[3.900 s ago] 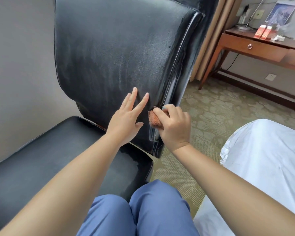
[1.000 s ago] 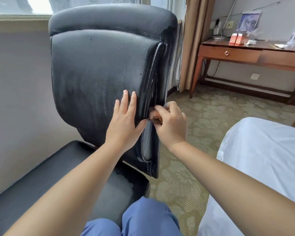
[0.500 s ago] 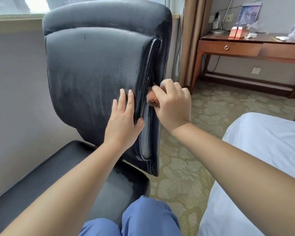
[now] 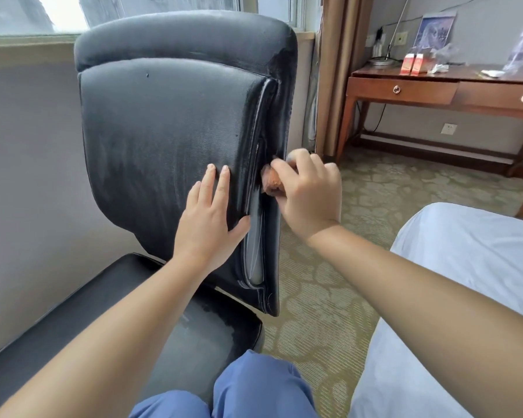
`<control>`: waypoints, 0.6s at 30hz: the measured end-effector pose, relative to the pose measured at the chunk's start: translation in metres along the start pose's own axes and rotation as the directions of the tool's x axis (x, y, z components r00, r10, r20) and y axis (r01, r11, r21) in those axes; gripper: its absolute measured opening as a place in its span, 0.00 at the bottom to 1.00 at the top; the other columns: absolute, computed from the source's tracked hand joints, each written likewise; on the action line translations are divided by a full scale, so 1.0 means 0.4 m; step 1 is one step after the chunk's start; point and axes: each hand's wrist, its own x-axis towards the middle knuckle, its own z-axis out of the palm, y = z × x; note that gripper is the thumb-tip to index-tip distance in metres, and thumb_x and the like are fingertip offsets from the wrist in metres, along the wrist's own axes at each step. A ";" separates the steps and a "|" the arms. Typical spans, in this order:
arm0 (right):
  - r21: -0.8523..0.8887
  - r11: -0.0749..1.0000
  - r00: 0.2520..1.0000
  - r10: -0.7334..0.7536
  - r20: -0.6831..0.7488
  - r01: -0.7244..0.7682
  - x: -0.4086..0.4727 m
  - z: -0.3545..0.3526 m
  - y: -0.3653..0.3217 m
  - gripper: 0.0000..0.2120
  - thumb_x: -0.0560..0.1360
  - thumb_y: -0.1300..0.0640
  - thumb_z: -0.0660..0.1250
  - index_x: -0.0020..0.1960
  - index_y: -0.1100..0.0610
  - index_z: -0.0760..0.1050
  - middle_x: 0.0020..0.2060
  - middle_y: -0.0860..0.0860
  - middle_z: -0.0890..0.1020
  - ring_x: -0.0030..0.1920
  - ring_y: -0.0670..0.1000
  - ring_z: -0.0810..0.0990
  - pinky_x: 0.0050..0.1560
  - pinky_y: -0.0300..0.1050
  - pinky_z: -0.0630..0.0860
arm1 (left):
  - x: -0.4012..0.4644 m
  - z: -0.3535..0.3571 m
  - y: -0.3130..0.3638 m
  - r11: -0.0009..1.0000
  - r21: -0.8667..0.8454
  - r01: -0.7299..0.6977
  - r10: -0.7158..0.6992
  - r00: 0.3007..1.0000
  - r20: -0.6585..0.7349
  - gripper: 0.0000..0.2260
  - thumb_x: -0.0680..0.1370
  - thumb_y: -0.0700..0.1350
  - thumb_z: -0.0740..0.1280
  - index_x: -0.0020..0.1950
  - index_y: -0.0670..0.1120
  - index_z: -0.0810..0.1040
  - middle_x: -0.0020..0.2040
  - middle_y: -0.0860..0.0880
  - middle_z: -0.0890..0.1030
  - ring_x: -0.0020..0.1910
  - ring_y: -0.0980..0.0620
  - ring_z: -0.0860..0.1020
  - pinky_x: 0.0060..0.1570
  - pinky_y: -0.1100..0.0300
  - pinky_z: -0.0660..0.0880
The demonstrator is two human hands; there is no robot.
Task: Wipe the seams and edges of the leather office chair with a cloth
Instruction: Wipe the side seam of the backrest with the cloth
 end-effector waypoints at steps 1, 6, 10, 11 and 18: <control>-0.002 1.000 1.000 -0.002 -0.029 0.002 0.036 -0.008 0.004 0.15 0.60 0.61 0.75 0.47 0.55 0.81 0.40 0.53 0.78 0.36 0.55 0.75 0.34 0.44 0.63 | 0.000 -0.002 0.001 1.000 -0.005 0.000 0.000 1.000 -0.003 0.38 0.77 0.56 0.64 0.80 0.49 0.45 0.80 0.50 0.46 0.78 0.47 0.49 0.72 0.49 0.62; -0.075 0.996 0.997 -0.058 -0.051 0.054 0.127 -0.013 -0.001 0.10 0.60 0.64 0.73 0.41 0.55 0.80 0.38 0.52 0.78 0.35 0.54 0.75 0.35 0.42 0.60 | 0.019 -0.012 0.008 0.997 -0.075 -0.034 0.029 0.998 -0.064 0.36 0.77 0.54 0.66 0.79 0.46 0.51 0.80 0.52 0.49 0.78 0.52 0.47 0.74 0.51 0.57; -0.017 1.000 1.000 -0.015 0.012 0.015 0.110 -0.005 -0.012 0.13 0.57 0.65 0.72 0.42 0.57 0.80 0.40 0.55 0.77 0.37 0.57 0.75 0.35 0.43 0.60 | 0.028 -0.009 0.006 0.994 -0.093 -0.051 0.044 0.996 -0.071 0.37 0.77 0.52 0.67 0.79 0.49 0.50 0.80 0.55 0.48 0.78 0.54 0.46 0.71 0.57 0.58; -0.005 1.000 1.000 -0.001 0.015 0.001 0.105 -0.005 -0.014 0.14 0.57 0.65 0.72 0.43 0.58 0.80 0.40 0.55 0.77 0.37 0.57 0.75 0.35 0.43 0.61 | 0.028 -0.006 0.006 0.994 -0.100 -0.050 0.043 0.997 -0.068 0.37 0.77 0.52 0.67 0.79 0.49 0.49 0.80 0.55 0.47 0.78 0.54 0.45 0.70 0.59 0.57; 0.086 0.984 0.987 0.155 0.037 -0.158 0.077 0.001 -0.046 0.17 0.59 0.63 0.73 0.48 0.59 0.81 0.42 0.56 0.77 0.39 0.58 0.76 0.36 0.45 0.64 | 0.027 0.003 0.006 0.996 -0.078 -0.040 0.034 0.996 -0.081 0.38 0.77 0.52 0.67 0.80 0.50 0.49 0.80 0.56 0.46 0.78 0.55 0.45 0.68 0.63 0.55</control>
